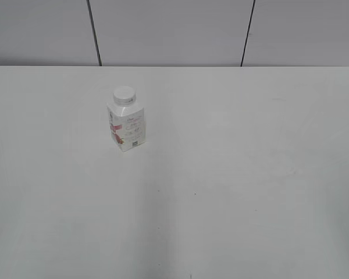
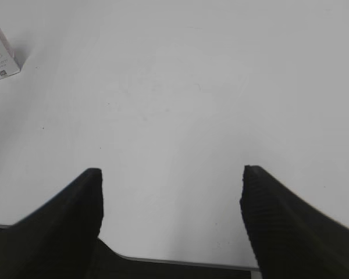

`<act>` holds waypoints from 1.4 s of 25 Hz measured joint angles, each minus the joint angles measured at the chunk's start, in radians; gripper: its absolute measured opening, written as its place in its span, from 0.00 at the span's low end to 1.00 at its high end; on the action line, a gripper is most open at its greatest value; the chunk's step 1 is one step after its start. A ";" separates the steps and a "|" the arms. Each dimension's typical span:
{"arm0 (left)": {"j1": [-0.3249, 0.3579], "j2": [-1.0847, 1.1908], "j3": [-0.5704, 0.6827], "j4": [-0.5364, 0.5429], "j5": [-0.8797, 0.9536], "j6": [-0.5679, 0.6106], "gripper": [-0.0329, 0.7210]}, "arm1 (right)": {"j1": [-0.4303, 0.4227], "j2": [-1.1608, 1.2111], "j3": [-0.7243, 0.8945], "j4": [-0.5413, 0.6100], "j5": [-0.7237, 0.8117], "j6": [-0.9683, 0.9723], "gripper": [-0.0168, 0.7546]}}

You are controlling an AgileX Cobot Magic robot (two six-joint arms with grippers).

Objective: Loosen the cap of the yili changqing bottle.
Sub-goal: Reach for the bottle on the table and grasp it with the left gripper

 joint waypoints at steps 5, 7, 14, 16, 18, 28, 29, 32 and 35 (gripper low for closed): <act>0.000 0.000 0.000 0.000 0.000 0.000 0.41 | 0.000 0.000 0.000 0.000 0.000 0.000 0.78; 0.000 0.000 0.000 0.000 0.000 0.000 0.41 | 0.000 0.000 0.000 0.000 0.000 0.000 0.78; 0.000 0.000 0.000 0.000 0.000 0.000 0.41 | 0.000 0.000 0.000 0.000 0.000 0.000 0.78; 0.000 0.000 0.000 0.000 0.000 0.000 0.41 | 0.000 0.000 0.000 0.000 0.000 0.000 0.78; 0.000 0.000 0.000 0.000 0.000 0.000 0.41 | 0.000 0.000 0.000 0.000 0.000 0.000 0.78; 0.000 0.000 0.000 0.000 0.000 0.000 0.41 | 0.000 0.000 0.000 0.000 0.000 0.000 0.78; 0.000 0.000 0.000 0.000 0.000 0.000 0.41 | 0.000 0.000 0.000 0.000 0.000 0.000 0.78; 0.000 0.000 0.000 0.000 0.000 0.000 0.41 | 0.000 0.000 0.000 0.000 0.000 0.000 0.78; 0.000 0.000 0.000 0.000 0.000 0.000 0.41 | 0.000 0.000 0.000 0.000 0.000 0.000 0.78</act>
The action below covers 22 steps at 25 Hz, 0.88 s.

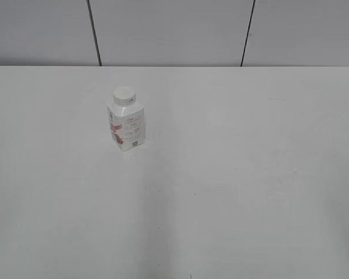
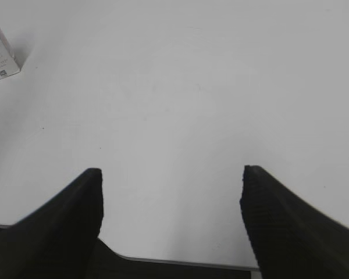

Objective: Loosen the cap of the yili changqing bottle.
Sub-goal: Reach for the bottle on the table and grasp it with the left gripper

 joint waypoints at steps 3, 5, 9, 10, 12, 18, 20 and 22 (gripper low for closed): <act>0.000 0.000 0.000 0.000 0.000 0.000 0.41 | 0.000 0.000 0.000 0.000 0.000 0.000 0.78; 0.000 0.000 0.000 0.009 0.000 0.000 0.41 | 0.000 0.000 0.000 0.000 0.000 0.000 0.78; 0.000 0.000 0.000 0.020 0.000 0.000 0.47 | 0.000 0.000 0.000 0.000 0.000 0.000 0.78; 0.000 0.000 0.000 0.020 -0.002 0.000 0.52 | 0.000 0.000 0.000 0.000 0.000 0.000 0.78; 0.000 0.000 -0.003 0.020 -0.012 0.000 0.63 | 0.000 0.000 0.000 0.000 0.000 0.000 0.78; 0.000 0.002 -0.033 0.027 -0.385 0.001 0.77 | 0.000 0.000 0.000 0.000 0.000 0.000 0.78; 0.000 0.020 -0.020 0.039 -0.546 0.002 0.77 | 0.000 0.000 0.000 0.000 0.000 0.000 0.78; 0.000 0.059 0.004 0.045 -0.656 0.003 0.76 | 0.000 0.000 0.000 0.000 0.000 0.000 0.78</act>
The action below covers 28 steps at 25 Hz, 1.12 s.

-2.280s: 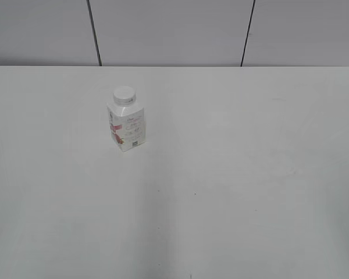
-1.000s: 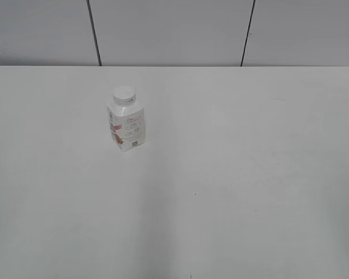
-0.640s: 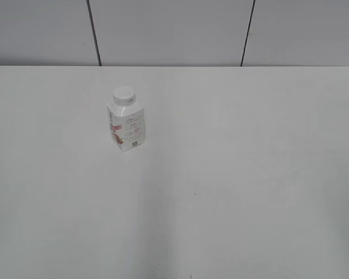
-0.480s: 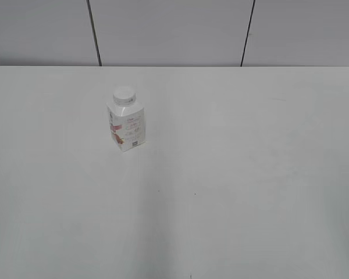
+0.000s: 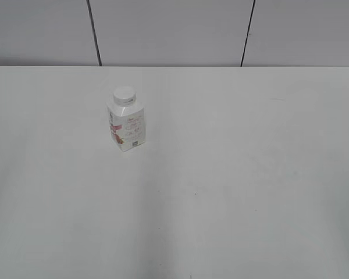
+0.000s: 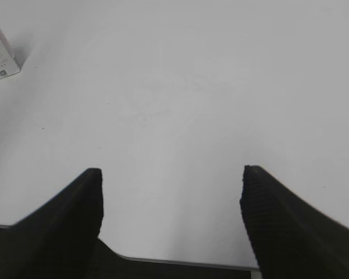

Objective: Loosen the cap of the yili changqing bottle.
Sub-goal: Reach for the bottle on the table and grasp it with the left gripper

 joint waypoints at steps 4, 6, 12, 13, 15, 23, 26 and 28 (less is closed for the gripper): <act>0.000 0.132 0.049 0.000 -0.114 0.000 0.74 | 0.000 0.000 0.000 0.000 0.000 0.000 0.78; 0.000 0.216 0.069 0.007 -0.172 0.000 0.73 | 0.000 0.000 0.000 0.000 0.000 0.000 0.78; 0.000 0.484 0.079 0.020 -0.381 0.000 0.73 | 0.000 0.000 0.000 0.000 0.000 0.000 0.78; 0.000 0.530 0.079 0.028 -0.421 0.000 0.73 | 0.000 0.000 0.000 0.000 0.000 0.000 0.78; -0.002 0.608 0.079 0.027 -0.496 0.000 0.73 | 0.000 0.000 0.000 0.000 0.000 0.000 0.78; -0.042 0.849 0.080 0.027 -0.731 0.000 0.73 | 0.001 0.000 0.000 0.000 0.000 0.000 0.78; -0.043 0.874 0.080 0.027 -0.734 0.000 0.73 | 0.001 0.000 0.000 0.000 0.000 0.000 0.78; -0.043 0.886 0.080 0.027 -0.726 0.000 0.73 | 0.001 0.000 0.000 0.000 0.000 0.000 0.78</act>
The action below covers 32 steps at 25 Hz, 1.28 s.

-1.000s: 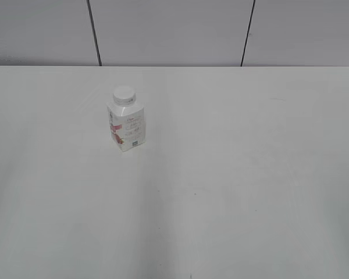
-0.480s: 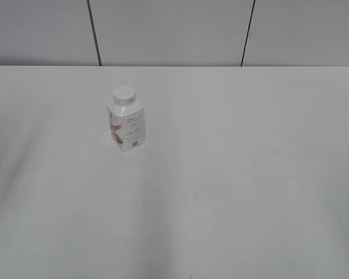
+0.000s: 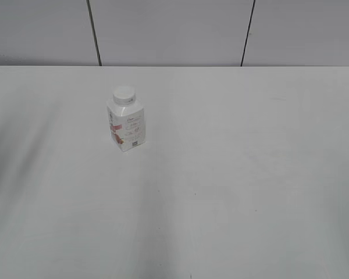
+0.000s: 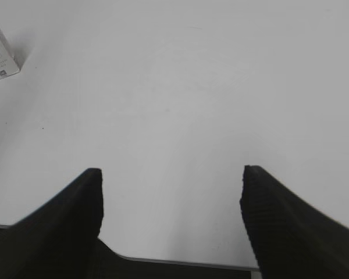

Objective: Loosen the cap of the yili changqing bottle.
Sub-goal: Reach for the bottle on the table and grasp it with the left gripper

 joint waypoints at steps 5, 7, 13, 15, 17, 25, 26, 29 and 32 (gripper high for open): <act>0.000 0.043 0.000 0.003 0.054 0.000 0.73 | 0.000 0.000 0.000 0.000 0.000 0.000 0.78; 0.000 0.073 0.000 0.007 0.065 0.000 0.73 | 0.000 0.000 0.000 0.000 0.000 0.000 0.78; 0.000 0.187 0.000 0.007 0.027 0.000 0.73 | 0.000 0.000 0.000 0.000 0.000 0.000 0.78; 0.000 0.233 0.000 0.007 -0.011 0.000 0.72 | 0.000 0.000 0.000 0.000 0.000 0.000 0.78; 0.000 0.287 0.000 0.007 -0.060 0.000 0.72 | 0.000 0.000 0.000 0.000 0.000 0.000 0.78; 0.000 0.497 0.000 0.043 -0.265 0.000 0.71 | 0.000 0.000 0.000 0.000 0.000 0.000 0.78; 0.000 0.518 0.000 0.069 -0.293 0.000 0.71 | 0.000 0.000 0.000 0.000 0.000 0.000 0.78; 0.000 0.592 -0.001 0.162 -0.404 0.000 0.71 | 0.000 0.000 0.000 0.000 0.000 0.000 0.78; 0.000 0.669 -0.001 0.249 -0.535 -0.014 0.71 | 0.000 0.000 0.000 0.000 0.000 0.000 0.78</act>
